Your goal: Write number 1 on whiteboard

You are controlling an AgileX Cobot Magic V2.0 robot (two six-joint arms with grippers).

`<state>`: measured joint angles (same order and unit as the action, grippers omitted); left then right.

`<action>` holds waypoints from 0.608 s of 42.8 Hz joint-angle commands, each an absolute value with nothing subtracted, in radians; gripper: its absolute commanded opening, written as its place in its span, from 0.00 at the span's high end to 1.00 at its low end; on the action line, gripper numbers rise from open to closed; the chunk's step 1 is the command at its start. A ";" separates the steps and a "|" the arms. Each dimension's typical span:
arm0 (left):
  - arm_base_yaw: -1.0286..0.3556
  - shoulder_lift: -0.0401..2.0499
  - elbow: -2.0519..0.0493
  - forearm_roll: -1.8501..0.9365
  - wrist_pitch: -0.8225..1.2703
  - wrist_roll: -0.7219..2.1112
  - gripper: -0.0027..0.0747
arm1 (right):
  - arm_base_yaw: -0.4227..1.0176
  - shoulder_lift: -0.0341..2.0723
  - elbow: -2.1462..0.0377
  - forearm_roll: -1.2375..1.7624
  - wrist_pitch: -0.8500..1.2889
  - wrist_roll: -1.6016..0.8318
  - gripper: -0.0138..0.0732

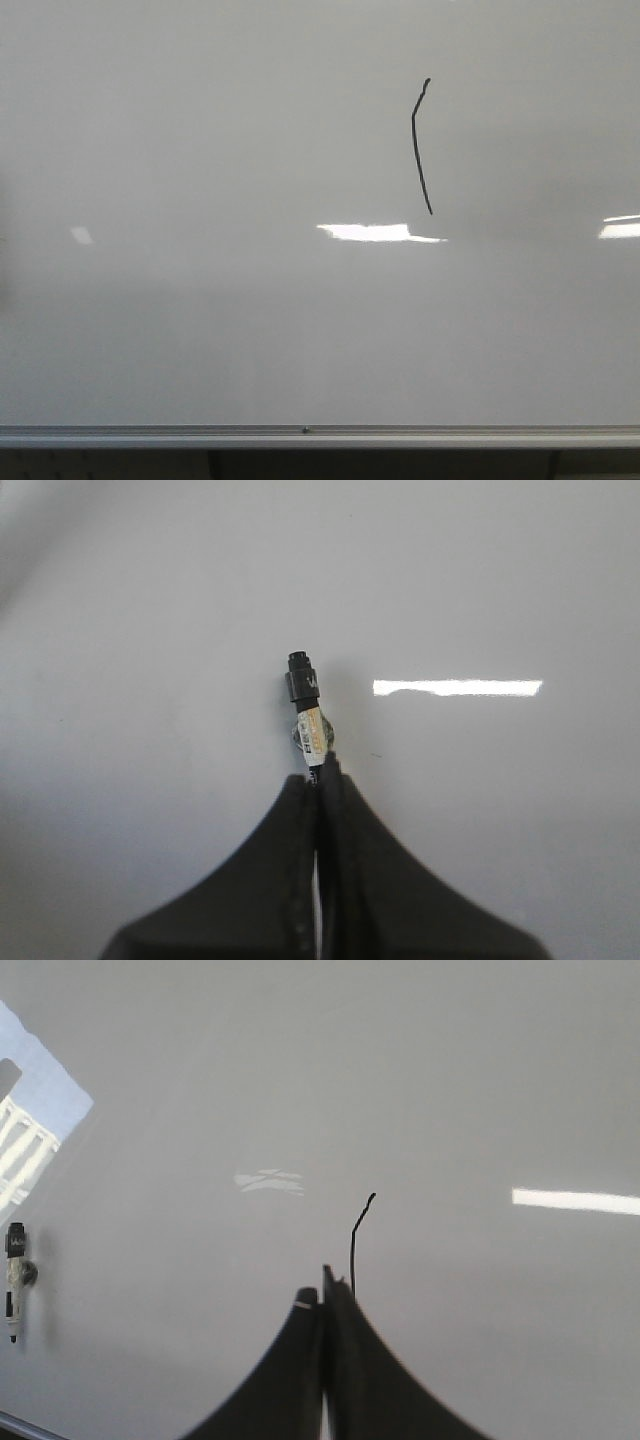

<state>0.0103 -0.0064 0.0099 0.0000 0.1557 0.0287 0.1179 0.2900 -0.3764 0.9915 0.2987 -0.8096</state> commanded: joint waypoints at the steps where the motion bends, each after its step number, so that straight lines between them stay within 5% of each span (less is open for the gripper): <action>1: 0.010 -0.024 0.033 0.000 0.082 0.020 0.99 | 0.112 0.297 -0.403 0.988 0.235 -0.812 0.91; 26: 0.010 -0.024 0.033 0.000 0.082 0.020 0.99 | 0.041 0.083 -0.126 0.243 0.104 -0.087 0.91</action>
